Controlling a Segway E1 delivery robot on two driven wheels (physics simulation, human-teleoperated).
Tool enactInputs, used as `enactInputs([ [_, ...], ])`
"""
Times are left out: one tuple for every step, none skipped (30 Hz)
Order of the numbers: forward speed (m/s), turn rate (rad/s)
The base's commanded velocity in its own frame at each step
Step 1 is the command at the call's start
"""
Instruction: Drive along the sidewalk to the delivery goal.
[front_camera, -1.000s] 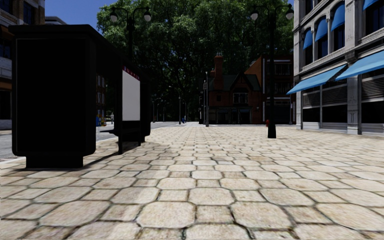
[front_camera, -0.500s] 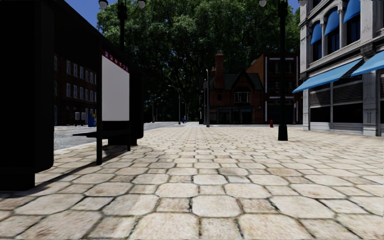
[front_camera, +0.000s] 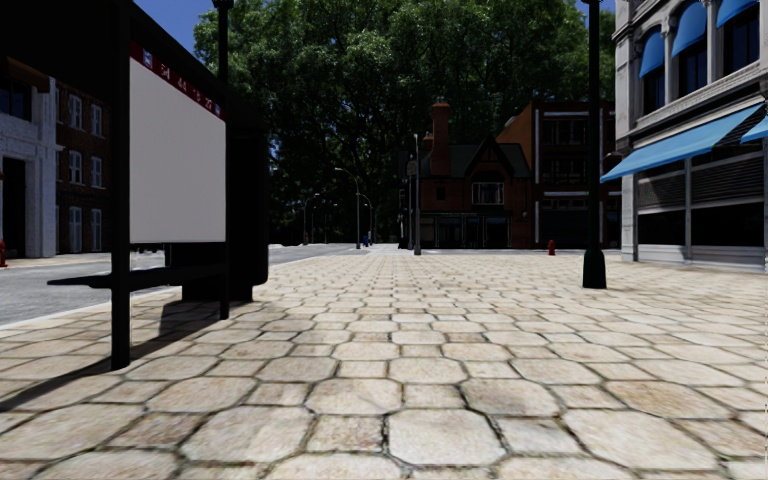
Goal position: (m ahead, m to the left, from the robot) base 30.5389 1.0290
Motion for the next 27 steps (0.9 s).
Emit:
enactInputs([
  [2.00, 0.00],
  [2.00, 0.00],
  [2.00, 0.00],
  [2.00, 0.00],
  [2.00, 0.00],
  [2.00, 0.00],
  [2.00, 0.00],
  [2.00, 0.00],
  [2.00, 0.00],
  [2.00, 0.00],
  [2.00, 0.00],
  [2.00, -0.11],
  [2.00, -0.46],
  [2.00, -0.69],
  [2.00, -0.69],
  [2.00, -0.76],
  [2.00, -0.72],
  [2.00, 0.00],
  [2.00, 0.00],
  [2.00, 0.00],
  [2.00, 0.00],
  [2.00, 0.00],
  [2.00, 0.00],
  [2.00, 0.00],
  [2.00, 0.00],
  [2.00, 0.00],
  [2.00, 0.00],
])
